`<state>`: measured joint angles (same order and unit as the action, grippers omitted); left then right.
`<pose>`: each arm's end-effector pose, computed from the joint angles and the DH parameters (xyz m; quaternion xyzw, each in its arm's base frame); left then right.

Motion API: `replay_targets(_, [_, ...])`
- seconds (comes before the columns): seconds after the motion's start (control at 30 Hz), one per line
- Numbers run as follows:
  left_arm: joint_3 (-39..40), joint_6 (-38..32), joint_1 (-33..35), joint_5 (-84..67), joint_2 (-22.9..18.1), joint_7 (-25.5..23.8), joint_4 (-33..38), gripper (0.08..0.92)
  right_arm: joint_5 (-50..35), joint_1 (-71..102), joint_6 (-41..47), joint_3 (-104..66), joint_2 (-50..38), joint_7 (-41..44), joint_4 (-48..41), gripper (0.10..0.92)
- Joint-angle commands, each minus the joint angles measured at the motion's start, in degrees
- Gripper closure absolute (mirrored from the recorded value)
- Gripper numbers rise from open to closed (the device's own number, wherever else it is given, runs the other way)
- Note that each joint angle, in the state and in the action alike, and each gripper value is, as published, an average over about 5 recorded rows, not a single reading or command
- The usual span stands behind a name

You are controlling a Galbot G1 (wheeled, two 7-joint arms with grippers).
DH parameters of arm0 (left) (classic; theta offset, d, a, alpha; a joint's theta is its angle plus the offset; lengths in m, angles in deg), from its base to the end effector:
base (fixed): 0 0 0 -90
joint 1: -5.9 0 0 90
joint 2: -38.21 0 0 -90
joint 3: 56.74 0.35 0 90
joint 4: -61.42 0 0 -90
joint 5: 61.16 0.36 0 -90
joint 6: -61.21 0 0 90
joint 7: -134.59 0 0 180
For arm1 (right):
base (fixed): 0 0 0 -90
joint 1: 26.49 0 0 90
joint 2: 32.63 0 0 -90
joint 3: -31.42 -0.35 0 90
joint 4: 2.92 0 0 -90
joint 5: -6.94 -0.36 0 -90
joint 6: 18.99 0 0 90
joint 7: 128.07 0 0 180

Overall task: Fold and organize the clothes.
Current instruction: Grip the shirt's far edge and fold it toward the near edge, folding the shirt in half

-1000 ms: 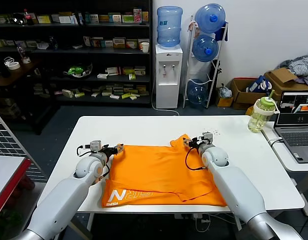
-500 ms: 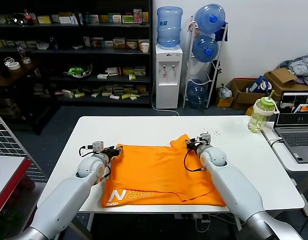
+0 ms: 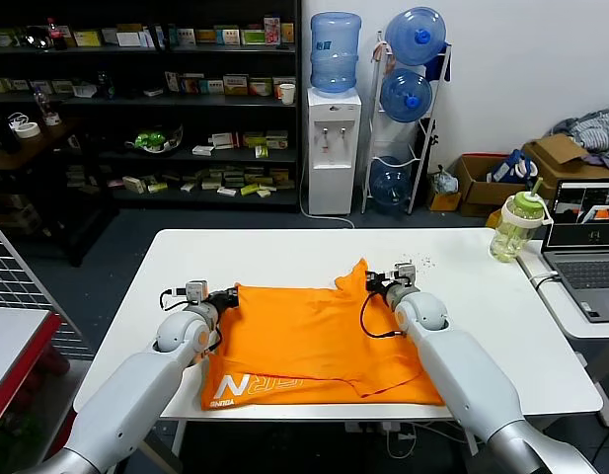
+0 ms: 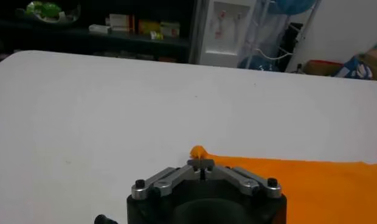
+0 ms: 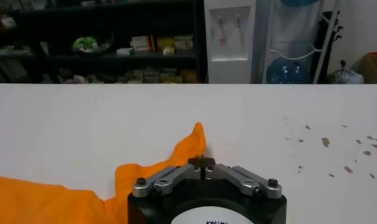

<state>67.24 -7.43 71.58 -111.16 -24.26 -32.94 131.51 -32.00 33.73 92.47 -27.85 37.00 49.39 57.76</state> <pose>0.4644 0.0507 -0.3460 -0.0602 -0.9536 0.0452 0.2915 0.5070 -0.0328 -0.3427 0.1073 -0.9562 -0.0259 0.2711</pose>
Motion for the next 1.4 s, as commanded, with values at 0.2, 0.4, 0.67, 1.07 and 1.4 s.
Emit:
replay_targets(0.2, [-4.15, -2.03, 6.97, 0.96, 4.16, 1.01, 13.48, 0.91, -3.8, 6.98, -0.7, -2.08, -6.09, -3.63, 15.16, 0.901])
replay_targets(0.4, [-6.96, -1.65, 14.07, 0.97, 7.42, 3.36, 23.39, 0.91, -8.1, 14.59, 2.72, -3.76, -12.29, -7.27, 26.55, 0.901])
replay_targets(0.67, [-8.6, -1.5, 22.91, 0.36, 12.12, 6.1, 35.32, 0.91, -11.05, 24.39, 5.01, -6.26, -18.37, -9.7, 39.24, 0.901])
replay_targets(1.07, [-9.29, -1.13, 32.89, 1.42, 14.3, 9.63, 43.4, 0.91, -15.43, 33.52, 8.75, -10.72, -23.88, -15.02, 52.4, 0.901])
replay_targets(1.4, [-10.28, -0.88, 36.6, 2.66, 14.97, 11.58, 45.8, 0.91, -16.5, 39.61, 11.29, -14.71, -25.57, -18.11, 56.43, 0.898])
